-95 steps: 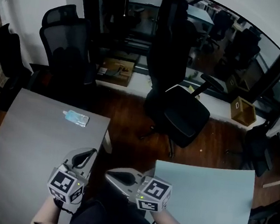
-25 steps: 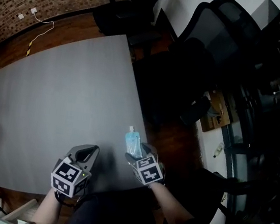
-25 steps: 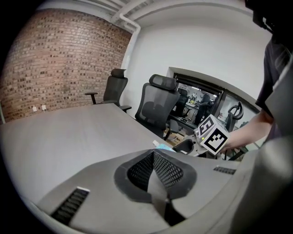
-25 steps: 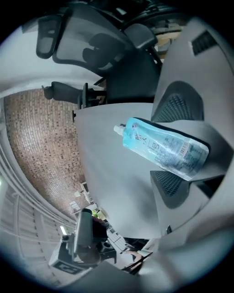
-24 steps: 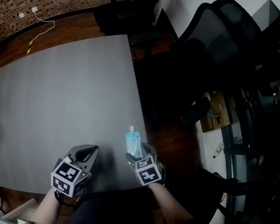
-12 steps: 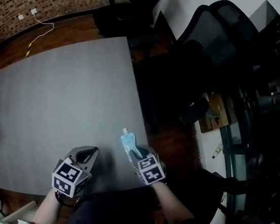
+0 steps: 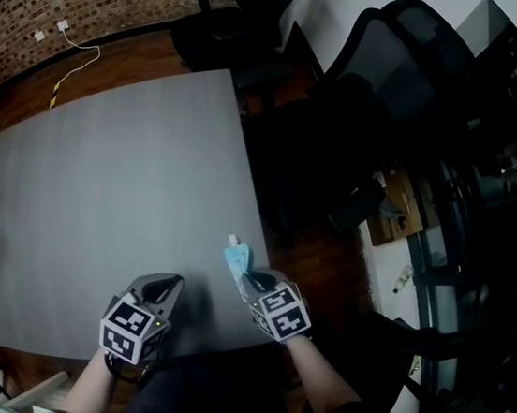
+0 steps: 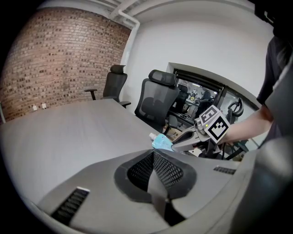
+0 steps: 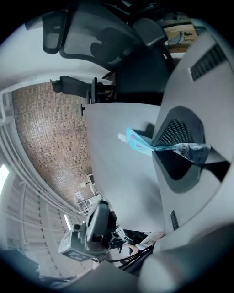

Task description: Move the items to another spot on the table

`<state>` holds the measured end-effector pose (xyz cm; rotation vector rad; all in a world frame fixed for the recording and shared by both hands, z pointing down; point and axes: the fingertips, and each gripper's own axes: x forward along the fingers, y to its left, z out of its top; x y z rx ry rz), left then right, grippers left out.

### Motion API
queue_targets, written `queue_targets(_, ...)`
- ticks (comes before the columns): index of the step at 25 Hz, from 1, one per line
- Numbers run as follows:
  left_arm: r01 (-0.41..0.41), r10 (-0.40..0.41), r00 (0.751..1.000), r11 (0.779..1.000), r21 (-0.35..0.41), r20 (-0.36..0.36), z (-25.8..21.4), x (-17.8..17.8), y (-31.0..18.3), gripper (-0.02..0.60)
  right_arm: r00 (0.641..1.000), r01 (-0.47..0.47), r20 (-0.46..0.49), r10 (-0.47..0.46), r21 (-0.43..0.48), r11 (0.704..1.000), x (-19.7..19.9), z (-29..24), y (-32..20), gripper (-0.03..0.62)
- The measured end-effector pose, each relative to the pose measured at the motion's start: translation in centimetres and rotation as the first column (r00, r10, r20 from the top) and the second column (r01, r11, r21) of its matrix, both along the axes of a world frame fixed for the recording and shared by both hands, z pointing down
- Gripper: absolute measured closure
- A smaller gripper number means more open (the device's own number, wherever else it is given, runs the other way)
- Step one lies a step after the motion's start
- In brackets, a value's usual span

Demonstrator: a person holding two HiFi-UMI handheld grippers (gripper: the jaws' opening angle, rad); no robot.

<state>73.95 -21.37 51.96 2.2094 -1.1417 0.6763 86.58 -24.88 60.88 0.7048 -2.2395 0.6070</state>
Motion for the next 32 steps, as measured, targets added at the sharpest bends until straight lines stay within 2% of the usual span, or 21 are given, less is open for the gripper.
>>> queue_targets(3,-0.007,0.006,1.000,1.000,-0.010,-0.029,-0.2,0.8,-0.1,0.581,0.990,-0.063,0.123,0.064,-0.015,0.998,0.2,-3.0,-1.0,0.565)
queue_targets(6,-0.020,0.022,0.993,1.000,0.023,-0.119,-1.6,1.9,-0.6,0.581,0.959,-0.092,0.269,0.089,0.001,0.996,-0.7,-7.7,-2.2,0.565)
queue_targets(8,-0.007,0.015,0.982,0.999,0.043,-0.190,-2.8,2.6,-1.3,0.571,0.940,-0.064,0.338,0.047,0.040,0.997,-1.7,-10.7,-2.5,0.565)
queue_targets(11,0.029,-0.012,0.968,0.997,0.067,-0.252,-4.2,3.2,-2.8,0.553,0.910,0.003,0.412,-0.043,0.096,0.995,-3.1,-14.2,-2.2,0.565)
queue_targets(12,0.039,-0.016,0.961,0.996,0.077,-0.277,-4.8,3.4,-3.2,0.529,0.899,0.026,0.432,-0.070,0.107,0.994,-3.5,-15.0,-2.0,0.565)
queue_targets(14,0.048,-0.015,0.944,0.995,0.091,-0.330,-6.1,3.7,-3.6,0.436,0.877,0.063,0.467,-0.113,0.120,0.991,-4.2,-16.3,-1.2,0.565)
queue_targets(16,0.063,-0.023,0.926,0.994,0.094,-0.376,-7.2,3.9,-3.9,0.420,0.859,0.094,0.491,-0.145,0.128,0.987,-4.5,-17.1,-0.5,0.565)
queue_targets(21,0.075,-0.018,0.905,0.990,0.116,-0.424,-8.8,4.5,-4.0,0.420,0.822,0.177,0.522,-0.230,0.150,0.973,-4.8,-18.0,1.3,0.565)
queue_targets(23,0.066,0.001,0.896,0.989,0.135,-0.445,-9.4,4.8,-3.7,0.456,0.811,0.187,0.533,-0.241,0.154,0.970,-4.8,-18.4,1.4,0.565)
queue_targets(28,0.084,0.009,0.842,0.985,0.148,-0.540,-10.7,5.5,-3.5,0.522,0.791,0.195,0.549,-0.269,0.190,0.962,-4.1,-19.2,1.3,0.558)
queue_targets(32,0.033,0.075,0.855,0.979,0.199,-0.513,-11.8,6.9,-2.9,0.561,0.794,0.182,0.551,-0.259,0.192,0.964,-3.3,-19.2,1.4,0.474)
